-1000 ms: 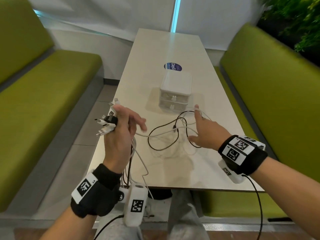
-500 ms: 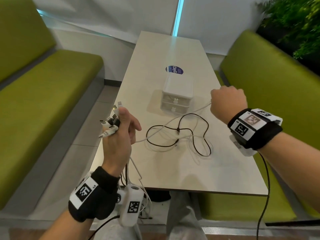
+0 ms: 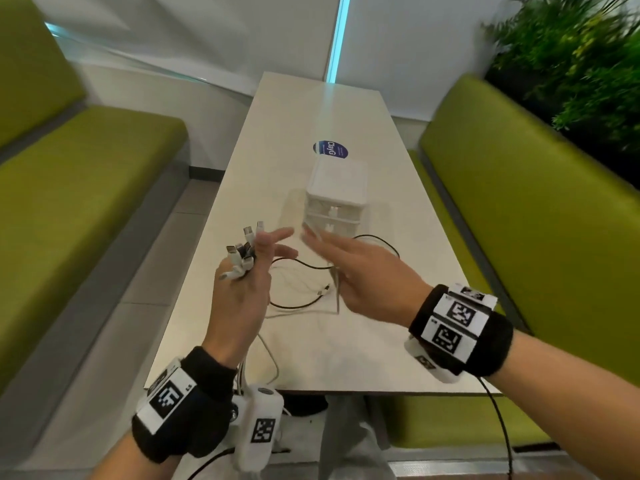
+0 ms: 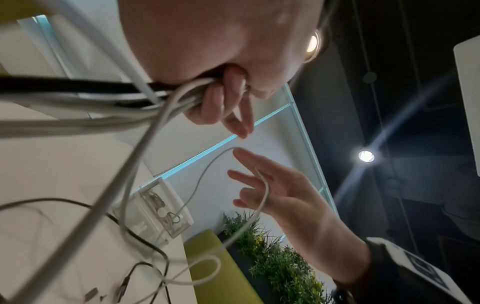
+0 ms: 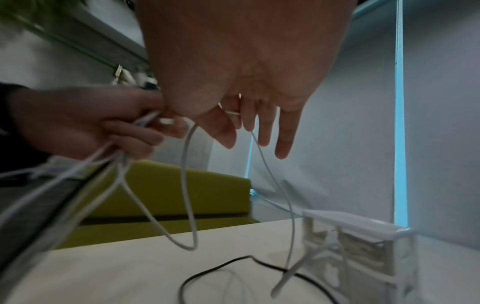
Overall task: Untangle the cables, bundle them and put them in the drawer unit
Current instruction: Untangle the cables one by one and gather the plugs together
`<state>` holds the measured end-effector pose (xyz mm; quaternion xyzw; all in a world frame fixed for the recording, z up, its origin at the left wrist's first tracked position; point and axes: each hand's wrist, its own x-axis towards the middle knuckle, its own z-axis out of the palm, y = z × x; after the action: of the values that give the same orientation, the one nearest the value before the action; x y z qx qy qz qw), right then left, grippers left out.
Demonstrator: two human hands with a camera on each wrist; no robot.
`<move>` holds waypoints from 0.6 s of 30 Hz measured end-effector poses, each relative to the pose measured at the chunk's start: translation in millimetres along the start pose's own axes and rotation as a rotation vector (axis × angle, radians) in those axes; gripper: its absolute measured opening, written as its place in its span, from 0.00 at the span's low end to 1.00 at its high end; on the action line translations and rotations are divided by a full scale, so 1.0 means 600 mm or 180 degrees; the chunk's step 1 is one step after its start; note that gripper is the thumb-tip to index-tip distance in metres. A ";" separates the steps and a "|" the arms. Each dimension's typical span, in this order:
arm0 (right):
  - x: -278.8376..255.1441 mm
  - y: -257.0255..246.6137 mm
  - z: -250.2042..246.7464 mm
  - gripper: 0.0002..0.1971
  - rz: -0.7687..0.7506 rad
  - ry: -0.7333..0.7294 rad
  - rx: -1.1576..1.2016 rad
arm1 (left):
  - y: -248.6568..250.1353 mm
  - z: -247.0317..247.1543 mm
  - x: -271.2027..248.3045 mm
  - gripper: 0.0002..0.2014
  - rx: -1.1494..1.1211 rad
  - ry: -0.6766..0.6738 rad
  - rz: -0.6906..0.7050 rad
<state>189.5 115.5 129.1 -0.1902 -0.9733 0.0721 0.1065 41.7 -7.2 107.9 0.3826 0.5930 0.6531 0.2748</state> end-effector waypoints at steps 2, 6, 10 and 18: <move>-0.011 -0.008 0.015 0.38 -0.0195 -0.0126 0.0097 | 0.006 0.000 0.001 0.20 0.0046 -0.0034 -0.0100; -0.023 -0.003 0.020 0.36 -0.0573 0.0072 0.0215 | -0.001 -0.003 0.007 0.20 0.0120 -0.0069 -0.0368; -0.035 -0.007 0.019 0.35 -0.0788 -0.0168 0.0270 | -0.003 0.007 0.005 0.23 0.0220 -0.0319 -0.0374; -0.027 0.023 0.017 0.25 0.1172 0.0263 0.2181 | 0.000 0.008 -0.001 0.27 0.0034 -0.0208 -0.0263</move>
<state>206.4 120.7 113.7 -0.3177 -0.8373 0.4032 0.1882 46.3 -5.1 107.9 0.3803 0.6025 0.6252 0.3187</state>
